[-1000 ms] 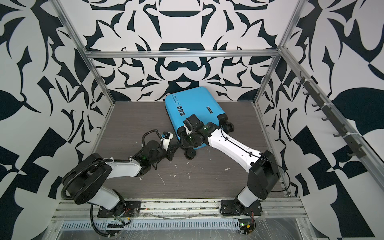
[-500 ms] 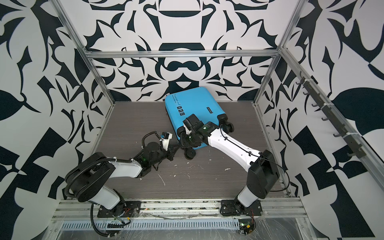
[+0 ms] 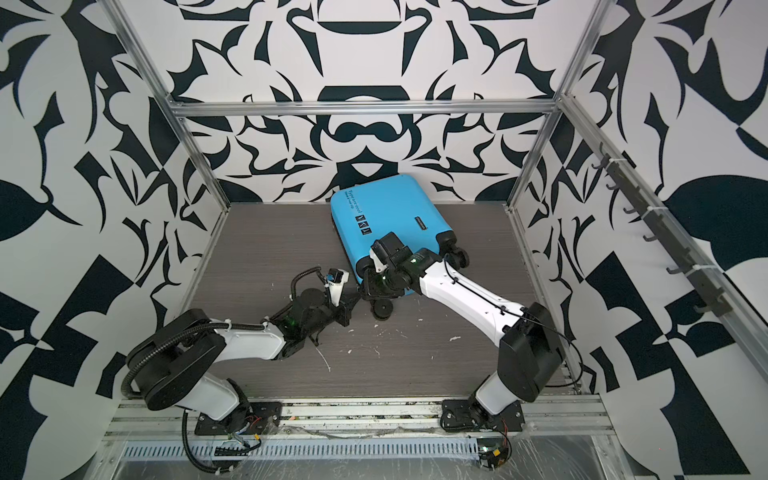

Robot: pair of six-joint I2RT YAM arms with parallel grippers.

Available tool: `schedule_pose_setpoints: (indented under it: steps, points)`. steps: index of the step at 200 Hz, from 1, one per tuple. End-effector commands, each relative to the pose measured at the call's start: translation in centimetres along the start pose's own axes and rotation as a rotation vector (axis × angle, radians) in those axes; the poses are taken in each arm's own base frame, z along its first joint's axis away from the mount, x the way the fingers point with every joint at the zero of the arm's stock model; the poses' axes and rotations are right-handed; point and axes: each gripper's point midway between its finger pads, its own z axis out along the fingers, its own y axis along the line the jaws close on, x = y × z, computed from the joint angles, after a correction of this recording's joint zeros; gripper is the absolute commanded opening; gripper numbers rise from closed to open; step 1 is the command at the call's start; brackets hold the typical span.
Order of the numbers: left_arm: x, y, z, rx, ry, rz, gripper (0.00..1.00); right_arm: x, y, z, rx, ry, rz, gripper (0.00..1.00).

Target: Pack the luggage

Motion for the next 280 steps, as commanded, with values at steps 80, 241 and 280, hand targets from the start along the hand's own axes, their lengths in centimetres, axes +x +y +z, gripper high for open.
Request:
schedule_pose_setpoints:
  steps: [80, 241, 280]
  points:
    - [-2.7, -16.5, -4.1, 0.607, -0.079, 0.202, 0.0, -9.7, 7.0, -2.4, -0.243, -0.312, -0.026, 0.0]
    - [-4.9, -12.5, -8.9, 0.399, -0.14, 0.218, 0.13, -8.0, 3.5, -2.1, -0.172, -0.302, -0.007, 0.0]
    - [-6.5, -9.2, -10.5, 0.203, -0.192, 0.271, 0.78, -6.9, 2.5, -2.4, -0.14, -0.299, -0.017, 0.0]
